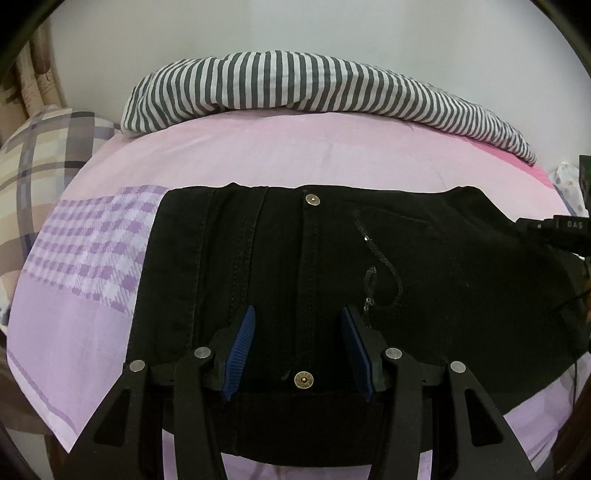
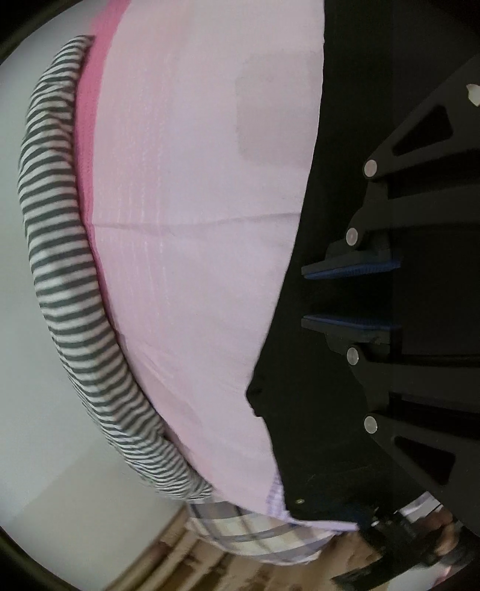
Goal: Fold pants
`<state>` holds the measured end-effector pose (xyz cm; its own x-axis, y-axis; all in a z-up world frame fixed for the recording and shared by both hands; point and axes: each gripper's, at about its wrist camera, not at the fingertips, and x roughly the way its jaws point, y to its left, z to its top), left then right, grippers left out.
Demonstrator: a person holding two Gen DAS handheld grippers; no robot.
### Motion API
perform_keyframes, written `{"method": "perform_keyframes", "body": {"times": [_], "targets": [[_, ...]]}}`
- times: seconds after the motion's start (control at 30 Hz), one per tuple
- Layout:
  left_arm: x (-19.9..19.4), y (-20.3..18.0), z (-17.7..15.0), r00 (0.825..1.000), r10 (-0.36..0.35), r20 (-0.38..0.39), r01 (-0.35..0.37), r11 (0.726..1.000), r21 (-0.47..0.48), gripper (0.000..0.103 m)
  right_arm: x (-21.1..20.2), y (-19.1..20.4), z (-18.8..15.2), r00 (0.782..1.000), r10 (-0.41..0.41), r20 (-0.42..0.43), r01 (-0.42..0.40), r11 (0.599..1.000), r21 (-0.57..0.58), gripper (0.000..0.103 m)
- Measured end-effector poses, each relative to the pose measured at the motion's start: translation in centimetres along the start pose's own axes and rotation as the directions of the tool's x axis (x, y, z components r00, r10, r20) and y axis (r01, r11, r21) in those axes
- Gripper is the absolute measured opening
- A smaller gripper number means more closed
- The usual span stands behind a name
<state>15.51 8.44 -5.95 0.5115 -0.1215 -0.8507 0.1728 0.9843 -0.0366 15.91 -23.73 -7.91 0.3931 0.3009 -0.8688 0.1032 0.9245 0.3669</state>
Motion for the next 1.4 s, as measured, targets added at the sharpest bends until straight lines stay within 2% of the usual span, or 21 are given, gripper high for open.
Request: {"method": "perform_keyframes", "body": {"times": [0.07,0.17,0.23,0.37,0.53,0.7,0.8,0.93,1.07,1.3,1.4], "targets": [[-0.4,-0.3,0.1,1.0,0.008,0.005,-0.008,1.0,0.0,0.05,-0.6,-0.3,0.0,1.0,0.018,0.01,-0.018,1.0,0.025,0.021],[-1.4,-0.8,0.5,1.0,-0.016,0.026,0.016,1.0,-0.003,0.05,-3.4,-1.4,-0.6,0.996,0.065,0.054,-0.069,0.995,0.067,0.022],[-2.3,-1.7,0.6,0.998,-0.041,0.044,0.04,0.999,0.008,0.05,-6.2,-3.0,-1.4,0.993,0.077,0.094,-0.087,0.99,0.11,0.027],[-3.4,-4.8,0.8,0.993,-0.103,0.059,0.099,0.993,0.064,0.05,-11.9,-7.2,-4.4,0.983,0.06,0.174,-0.098,0.972,0.213,0.029],[-4.3,-10.5,0.6,0.976,-0.208,0.058,0.195,0.965,0.176,0.05,-19.5,-14.3,-10.2,0.969,-0.06,0.24,-0.039,0.92,0.389,0.03],[-4.7,-16.8,0.2,0.955,-0.294,0.028,0.275,0.92,0.279,0.05,-24.9,-20.9,-16.7,0.948,-0.178,0.265,-0.006,0.82,0.572,0.03],[-4.9,-20.3,-0.2,0.943,-0.334,0.007,0.313,0.892,0.326,0.05,-26.1,-23.6,-19.9,0.939,-0.221,0.262,0.0,0.763,0.646,0.03],[-4.5,-24.4,-0.8,0.922,-0.383,-0.056,0.376,0.85,0.369,0.05,-26.0,-26.3,-22.8,0.94,-0.21,0.268,-0.045,0.703,0.709,0.03],[-4.3,-27.0,-1.5,0.914,-0.395,-0.095,0.396,0.816,0.42,0.05,-25.5,-27.6,-23.5,0.939,-0.199,0.281,-0.071,0.687,0.723,0.03],[-3.7,-29.2,-2.7,0.914,-0.379,-0.146,0.402,0.788,0.467,0.05,-24.9,-29.2,-24.1,0.931,-0.197,0.309,-0.106,0.662,0.742,0.028],[-3.4,-29.9,-3.0,0.915,-0.371,-0.157,0.399,0.78,0.482,0.05,-24.8,-29.9,-23.8,0.921,-0.198,0.336,-0.128,0.661,0.74,0.028]]}}
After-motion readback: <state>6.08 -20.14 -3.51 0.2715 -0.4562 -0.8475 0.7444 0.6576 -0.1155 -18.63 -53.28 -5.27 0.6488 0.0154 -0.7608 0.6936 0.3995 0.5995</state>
